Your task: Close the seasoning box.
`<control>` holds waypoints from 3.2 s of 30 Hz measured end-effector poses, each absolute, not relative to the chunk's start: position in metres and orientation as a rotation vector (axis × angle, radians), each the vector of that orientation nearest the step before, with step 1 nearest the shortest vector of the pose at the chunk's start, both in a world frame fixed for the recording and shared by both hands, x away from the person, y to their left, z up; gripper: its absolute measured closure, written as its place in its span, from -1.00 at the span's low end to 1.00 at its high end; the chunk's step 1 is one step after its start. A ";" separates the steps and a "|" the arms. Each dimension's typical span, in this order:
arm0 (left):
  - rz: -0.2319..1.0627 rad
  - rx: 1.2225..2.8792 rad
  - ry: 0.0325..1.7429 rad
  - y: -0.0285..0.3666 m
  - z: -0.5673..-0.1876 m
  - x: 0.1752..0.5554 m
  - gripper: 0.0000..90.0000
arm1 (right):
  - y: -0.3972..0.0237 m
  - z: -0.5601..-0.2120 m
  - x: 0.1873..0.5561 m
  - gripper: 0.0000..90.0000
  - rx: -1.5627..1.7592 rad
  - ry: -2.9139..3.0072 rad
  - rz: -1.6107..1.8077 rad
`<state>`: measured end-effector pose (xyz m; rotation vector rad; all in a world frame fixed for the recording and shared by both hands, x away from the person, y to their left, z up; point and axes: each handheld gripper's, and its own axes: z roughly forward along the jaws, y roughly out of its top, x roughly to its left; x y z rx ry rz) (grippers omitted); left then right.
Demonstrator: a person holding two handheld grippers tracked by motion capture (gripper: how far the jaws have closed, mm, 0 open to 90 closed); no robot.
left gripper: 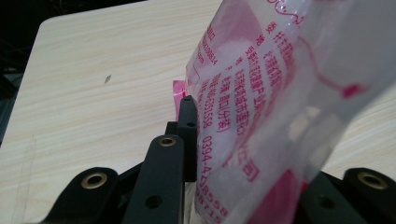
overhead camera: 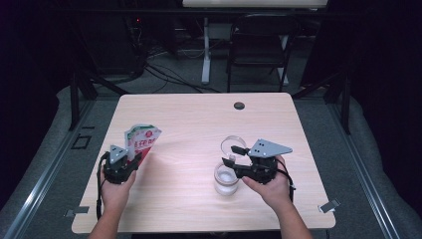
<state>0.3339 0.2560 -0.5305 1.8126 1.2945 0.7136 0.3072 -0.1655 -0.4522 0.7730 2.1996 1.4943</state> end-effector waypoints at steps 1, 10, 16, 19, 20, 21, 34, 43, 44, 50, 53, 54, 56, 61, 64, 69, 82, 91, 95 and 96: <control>0.719 1.817 1.306 0.259 -0.531 0.334 0.71 | -0.165 -0.453 0.308 0.09 0.774 2.198 1.496; 0.730 1.805 1.392 0.271 -0.542 0.339 0.71 | -0.164 -0.453 0.308 0.08 0.778 2.196 1.500; 0.745 1.806 1.443 0.277 -0.547 0.341 0.71 | -0.166 -0.453 0.309 0.08 0.785 2.194 1.495; 0.753 1.812 1.452 0.277 -0.547 0.341 0.71 | -0.165 -0.454 0.309 0.08 0.787 2.196 1.497; 0.756 1.810 1.456 0.277 -0.548 0.342 0.71 | -0.165 -0.454 0.309 0.07 0.788 2.197 1.494; 0.751 1.814 1.459 0.277 -0.549 0.342 0.70 | -0.165 -0.455 0.309 0.07 0.787 2.199 1.492; 0.737 1.805 1.503 0.276 -0.551 0.342 0.59 | -0.165 -0.457 0.310 0.06 0.794 2.203 1.484; 0.720 1.740 1.477 0.279 -0.548 0.336 0.14 | -0.165 -0.458 0.312 0.05 0.802 2.203 1.472; 0.740 1.728 1.470 0.278 -0.547 0.336 -0.01 | -0.165 -0.459 0.312 0.05 0.803 2.202 1.472; 0.738 1.746 1.460 0.275 -0.546 0.335 -0.32 | -0.165 -0.460 0.312 0.04 0.806 2.202 1.464; 0.727 1.736 1.443 0.274 -0.544 0.334 -0.32 | -0.165 -0.458 0.312 0.04 0.803 2.198 1.468; 0.729 1.735 1.435 0.273 -0.543 0.333 -0.32 | -0.166 -0.458 0.312 0.03 0.803 2.195 1.470; 0.728 1.737 1.417 0.270 -0.541 0.332 -0.32 | -0.166 -0.458 0.312 0.03 0.803 2.190 1.473; 0.713 1.748 1.371 0.261 -0.538 0.329 -0.32 | -0.165 -0.458 0.312 0.04 0.805 2.196 1.466; 0.711 1.764 1.337 0.255 -0.535 0.326 -0.32 | -0.166 -0.458 0.312 0.04 0.805 2.193 1.469; 0.696 1.798 1.283 0.243 -0.533 0.324 -0.32 | -0.168 -0.457 0.312 0.04 0.812 2.187 1.467; 0.667 1.891 1.204 0.218 -0.532 0.319 -0.31 | -0.170 -0.455 0.312 0.07 0.826 2.188 1.461; 0.640 2.004 1.113 0.193 -0.538 0.314 -0.32 | -0.174 -0.451 0.311 0.04 0.829 2.162 1.480; 0.628 2.015 1.071 0.185 -0.537 0.311 -0.32 | -0.176 -0.446 0.310 0.03 0.819 2.160 1.474; 0.622 2.010 1.064 0.184 -0.537 0.311 -0.32 | -0.177 -0.445 0.309 0.03 0.823 2.150 1.476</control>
